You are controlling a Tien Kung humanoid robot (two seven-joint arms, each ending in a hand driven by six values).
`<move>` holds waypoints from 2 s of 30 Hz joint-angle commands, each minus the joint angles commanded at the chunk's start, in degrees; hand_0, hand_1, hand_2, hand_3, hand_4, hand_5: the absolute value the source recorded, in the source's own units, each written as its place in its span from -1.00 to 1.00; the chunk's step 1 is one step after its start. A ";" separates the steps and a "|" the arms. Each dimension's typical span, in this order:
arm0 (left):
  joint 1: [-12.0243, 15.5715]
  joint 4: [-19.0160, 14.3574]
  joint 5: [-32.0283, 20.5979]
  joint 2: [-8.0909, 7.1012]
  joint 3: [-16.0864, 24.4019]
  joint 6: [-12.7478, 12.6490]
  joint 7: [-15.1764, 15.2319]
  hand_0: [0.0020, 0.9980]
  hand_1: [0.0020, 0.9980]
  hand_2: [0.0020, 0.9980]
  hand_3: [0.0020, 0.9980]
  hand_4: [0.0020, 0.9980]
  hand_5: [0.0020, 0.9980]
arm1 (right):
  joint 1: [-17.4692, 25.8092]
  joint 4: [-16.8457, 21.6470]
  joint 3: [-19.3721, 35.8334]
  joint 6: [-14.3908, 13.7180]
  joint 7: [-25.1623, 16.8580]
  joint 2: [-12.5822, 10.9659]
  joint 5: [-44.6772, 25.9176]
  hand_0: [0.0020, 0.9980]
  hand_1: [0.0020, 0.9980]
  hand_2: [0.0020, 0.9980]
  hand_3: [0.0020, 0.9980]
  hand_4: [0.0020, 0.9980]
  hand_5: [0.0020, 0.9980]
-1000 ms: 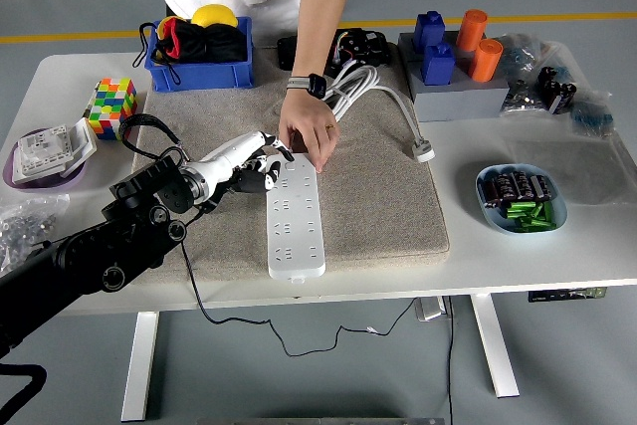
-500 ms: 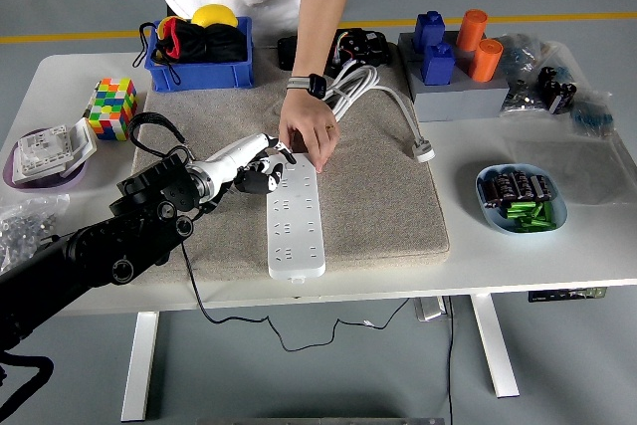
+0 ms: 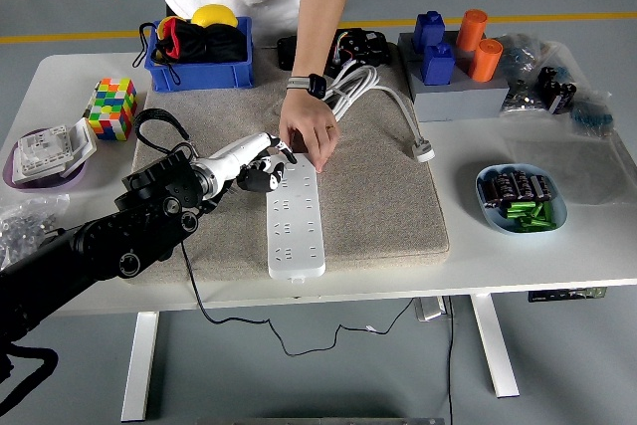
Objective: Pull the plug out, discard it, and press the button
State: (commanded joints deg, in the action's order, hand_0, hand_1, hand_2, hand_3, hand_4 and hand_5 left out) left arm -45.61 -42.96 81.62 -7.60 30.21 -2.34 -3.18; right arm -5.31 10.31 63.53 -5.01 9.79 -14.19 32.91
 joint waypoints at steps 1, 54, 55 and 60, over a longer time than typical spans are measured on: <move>-0.12 0.23 -0.10 0.03 -0.24 0.04 -0.02 -0.88 -1.00 -0.91 0.31 -0.55 -1.00 | 0.00 0.00 -0.03 0.00 -0.02 0.01 -0.04 0.51 0.33 0.30 0.24 0.32 0.01; 7.63 -12.69 9.39 -2.18 18.28 -0.44 0.47 -0.74 -0.88 -0.66 0.33 -0.28 -1.00 | 0.42 0.00 1.07 -0.04 -0.03 0.52 0.37 0.51 0.33 0.30 0.24 0.32 0.01; 8.46 -13.45 10.02 -2.32 19.93 -0.55 0.57 -0.74 -0.88 -0.66 0.33 -0.28 -1.00 | 0.46 0.00 1.14 -0.05 -0.02 0.52 0.38 0.51 0.33 0.30 0.24 0.32 0.01; 12.44 -16.57 13.03 -2.49 28.49 -0.98 1.02 -0.49 -0.35 -0.13 0.42 0.37 -1.00 | 0.57 0.00 1.42 0.01 0.09 0.62 0.66 0.51 0.33 0.30 0.24 0.32 0.01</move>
State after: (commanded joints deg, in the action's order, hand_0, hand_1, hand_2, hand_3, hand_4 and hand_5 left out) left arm -33.17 -59.53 94.65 -10.08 58.69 -3.32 -2.16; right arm -4.74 10.31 64.95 -5.00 9.88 -13.57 33.57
